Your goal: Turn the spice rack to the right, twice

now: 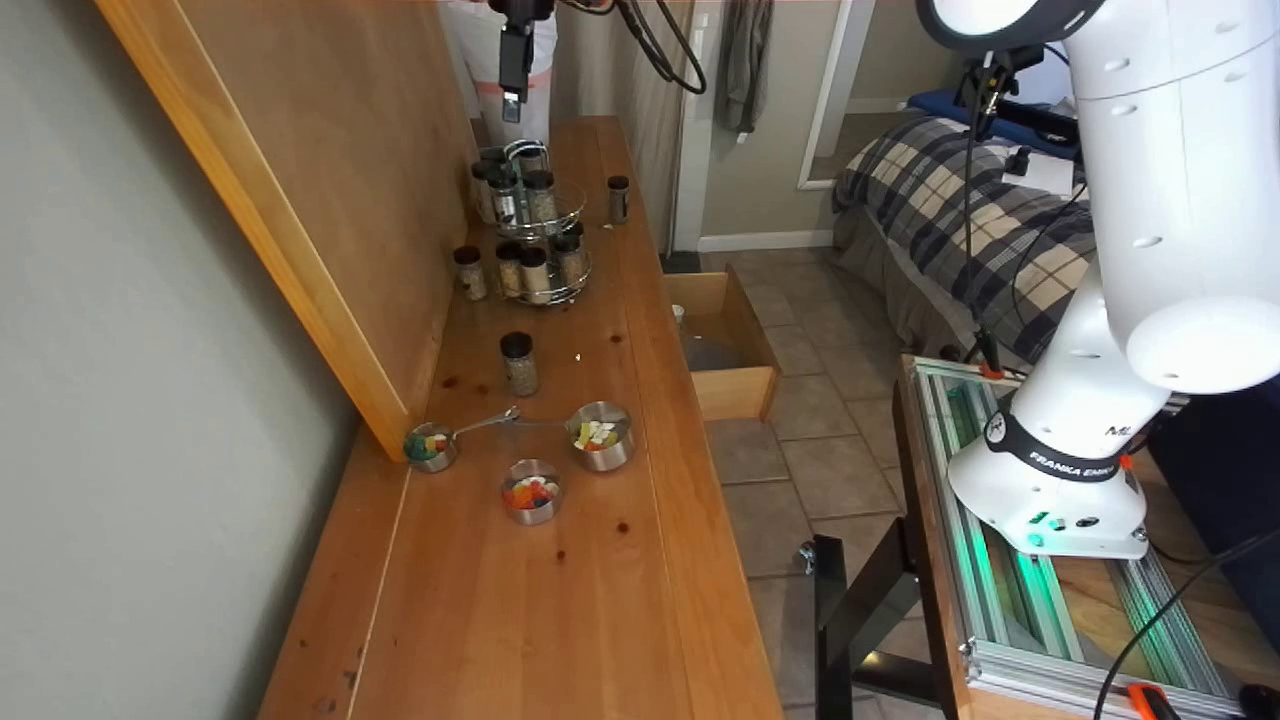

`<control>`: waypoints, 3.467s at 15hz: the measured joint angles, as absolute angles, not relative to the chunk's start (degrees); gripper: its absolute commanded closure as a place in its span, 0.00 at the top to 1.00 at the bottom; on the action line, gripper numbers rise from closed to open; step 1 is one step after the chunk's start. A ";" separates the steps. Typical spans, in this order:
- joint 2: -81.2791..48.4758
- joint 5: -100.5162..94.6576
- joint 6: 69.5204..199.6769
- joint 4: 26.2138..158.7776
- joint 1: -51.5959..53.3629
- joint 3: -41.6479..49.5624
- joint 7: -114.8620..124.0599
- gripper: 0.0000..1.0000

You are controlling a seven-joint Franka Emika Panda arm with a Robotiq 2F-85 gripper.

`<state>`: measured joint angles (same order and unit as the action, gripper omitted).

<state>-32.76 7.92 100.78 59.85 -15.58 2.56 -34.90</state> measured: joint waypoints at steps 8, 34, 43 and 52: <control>-34.62 5.31 98.23 59.86 -15.63 2.69 -48.24 1.00; -36.79 2.58 98.23 59.85 -15.62 4.41 -54.51 0.49; -37.17 2.58 98.23 59.85 -15.58 4.88 -52.77 0.18; -37.18 2.61 98.23 59.81 -15.50 5.32 -42.37 0.05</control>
